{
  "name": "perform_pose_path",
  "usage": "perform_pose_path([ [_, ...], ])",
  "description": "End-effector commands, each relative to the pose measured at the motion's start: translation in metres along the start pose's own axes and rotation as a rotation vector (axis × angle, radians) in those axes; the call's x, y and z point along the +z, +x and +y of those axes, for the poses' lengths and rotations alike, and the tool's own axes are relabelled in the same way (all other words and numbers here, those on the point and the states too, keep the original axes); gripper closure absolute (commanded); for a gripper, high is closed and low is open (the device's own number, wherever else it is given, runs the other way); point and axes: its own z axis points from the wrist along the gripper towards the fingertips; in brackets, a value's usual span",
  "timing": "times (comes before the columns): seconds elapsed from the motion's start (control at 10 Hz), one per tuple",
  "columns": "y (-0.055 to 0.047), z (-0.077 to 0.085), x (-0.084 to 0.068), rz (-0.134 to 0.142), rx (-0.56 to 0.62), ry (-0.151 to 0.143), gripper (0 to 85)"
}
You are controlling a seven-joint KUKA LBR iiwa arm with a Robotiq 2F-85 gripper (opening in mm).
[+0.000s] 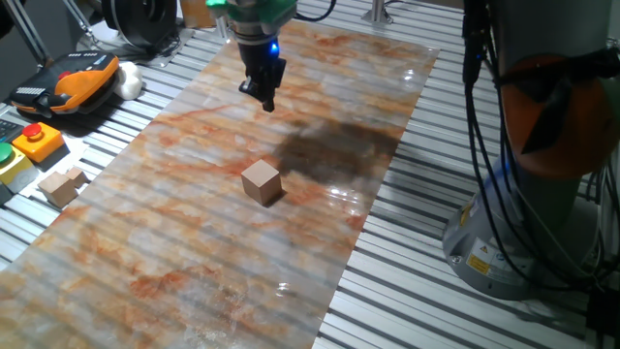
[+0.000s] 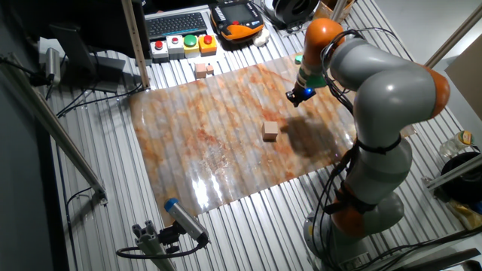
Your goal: Hold a small block with the gripper and sweep it from left to right on the table
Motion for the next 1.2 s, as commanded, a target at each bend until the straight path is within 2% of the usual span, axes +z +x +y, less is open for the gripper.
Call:
perform_pose_path([
  [0.0, 0.004, 0.002, 0.0, -0.007, 0.006, 0.003, 85.0],
  [0.4, 0.016, 0.012, 0.004, -0.028, 0.042, 0.001, 85.0],
  [0.6, 0.016, 0.009, 0.004, -0.018, 0.039, 0.004, 85.0],
  [0.7, 0.016, 0.009, 0.004, -0.015, 0.052, 0.017, 85.0],
  [1.0, 0.016, 0.009, 0.004, -0.04, 0.072, 0.033, 85.0],
  [1.1, 0.016, 0.009, 0.004, -0.042, 0.076, 0.025, 85.0],
])
